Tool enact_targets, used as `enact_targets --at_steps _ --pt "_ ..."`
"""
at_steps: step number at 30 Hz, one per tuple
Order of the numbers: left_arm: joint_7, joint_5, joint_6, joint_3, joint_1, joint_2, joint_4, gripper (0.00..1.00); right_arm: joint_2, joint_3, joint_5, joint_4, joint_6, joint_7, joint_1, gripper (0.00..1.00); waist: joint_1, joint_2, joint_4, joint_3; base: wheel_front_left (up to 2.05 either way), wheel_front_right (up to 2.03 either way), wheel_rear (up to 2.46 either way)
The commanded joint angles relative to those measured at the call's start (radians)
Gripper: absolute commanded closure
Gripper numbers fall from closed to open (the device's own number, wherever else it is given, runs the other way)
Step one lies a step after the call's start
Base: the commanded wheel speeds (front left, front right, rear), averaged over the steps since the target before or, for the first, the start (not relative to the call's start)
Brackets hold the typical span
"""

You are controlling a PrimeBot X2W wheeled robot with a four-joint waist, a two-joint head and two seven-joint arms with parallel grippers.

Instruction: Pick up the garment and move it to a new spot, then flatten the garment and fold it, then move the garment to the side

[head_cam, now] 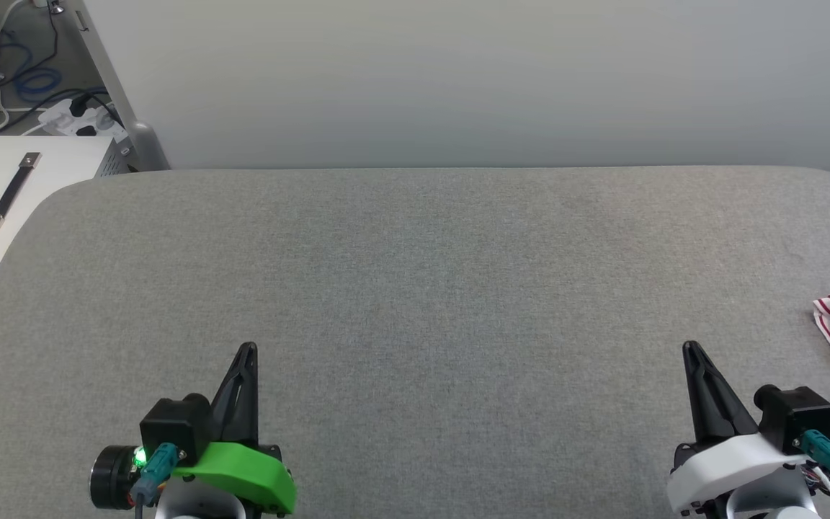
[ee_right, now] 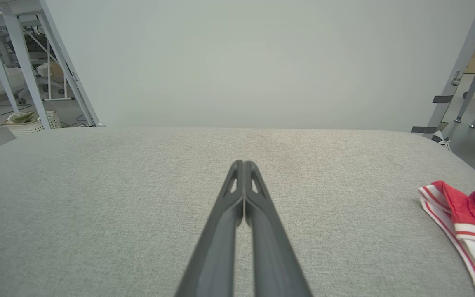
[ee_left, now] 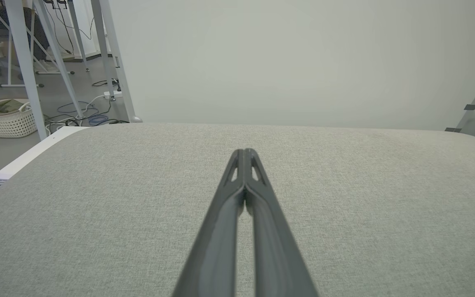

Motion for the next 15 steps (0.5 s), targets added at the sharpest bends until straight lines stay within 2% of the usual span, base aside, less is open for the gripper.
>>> enact_targets --at_steps 1,15 --pt "0.008 0.013 0.007 0.002 -0.009 -0.003 -0.005 1.0 0.004 0.001 -0.011 -0.007 0.0 0.007 -0.011 1.0 0.0 0.0 0.0 0.0 0.0 0.0 0.0" --pt "0.036 0.032 0.02 0.007 -0.013 -0.004 -0.019 1.0 0.008 0.001 -0.029 -0.018 0.0 0.03 -0.015 1.0 0.0 0.0 -0.004 0.004 0.0 0.0 0.0"
